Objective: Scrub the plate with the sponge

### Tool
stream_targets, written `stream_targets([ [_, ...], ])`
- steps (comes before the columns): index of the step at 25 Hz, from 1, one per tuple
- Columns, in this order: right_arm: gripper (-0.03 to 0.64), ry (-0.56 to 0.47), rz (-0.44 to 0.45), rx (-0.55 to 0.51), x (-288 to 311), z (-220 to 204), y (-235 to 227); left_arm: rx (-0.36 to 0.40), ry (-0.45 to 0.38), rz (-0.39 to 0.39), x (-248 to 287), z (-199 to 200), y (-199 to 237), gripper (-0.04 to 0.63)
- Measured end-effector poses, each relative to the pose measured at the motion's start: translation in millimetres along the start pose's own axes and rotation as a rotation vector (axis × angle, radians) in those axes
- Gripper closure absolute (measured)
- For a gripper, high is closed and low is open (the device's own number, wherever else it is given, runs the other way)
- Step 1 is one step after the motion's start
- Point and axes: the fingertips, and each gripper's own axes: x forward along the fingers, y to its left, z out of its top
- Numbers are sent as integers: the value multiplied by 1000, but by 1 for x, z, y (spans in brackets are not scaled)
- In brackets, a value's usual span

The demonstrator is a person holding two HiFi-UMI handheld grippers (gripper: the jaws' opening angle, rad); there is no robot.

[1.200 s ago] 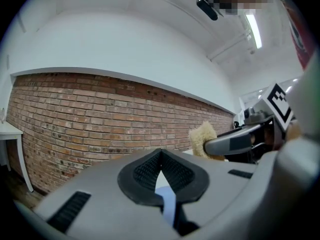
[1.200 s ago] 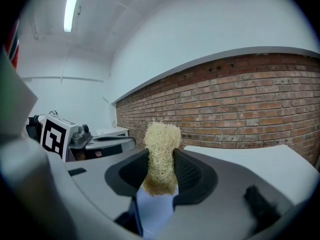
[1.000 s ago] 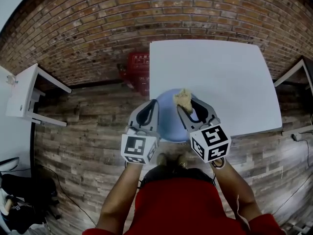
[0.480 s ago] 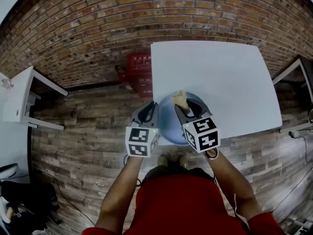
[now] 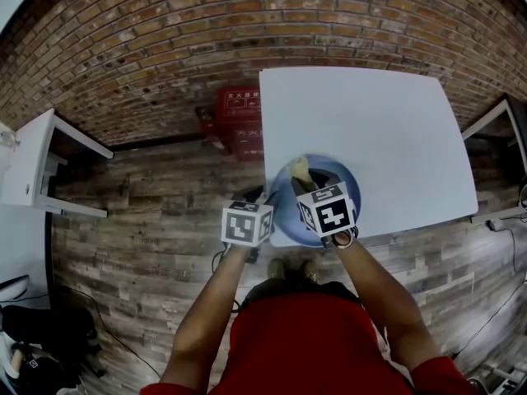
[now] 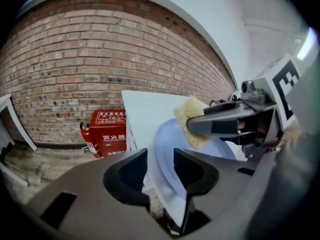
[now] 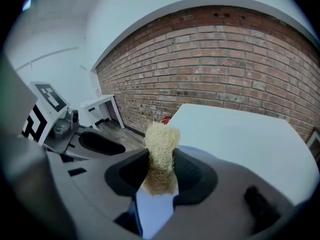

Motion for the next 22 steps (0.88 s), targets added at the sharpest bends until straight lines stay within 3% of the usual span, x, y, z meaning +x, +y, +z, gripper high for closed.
stream_targets([
  [4,463,41,5,10,16,-7,-1,-52,76,-33,12,-11,-3,425],
  [10,463,77,11,19,31,-14,-3,-68,125,3,17,-16,1,523],
  [22,463,113,-38,62,29,-30,-54,-84,103,80,22,-12,6,552],
])
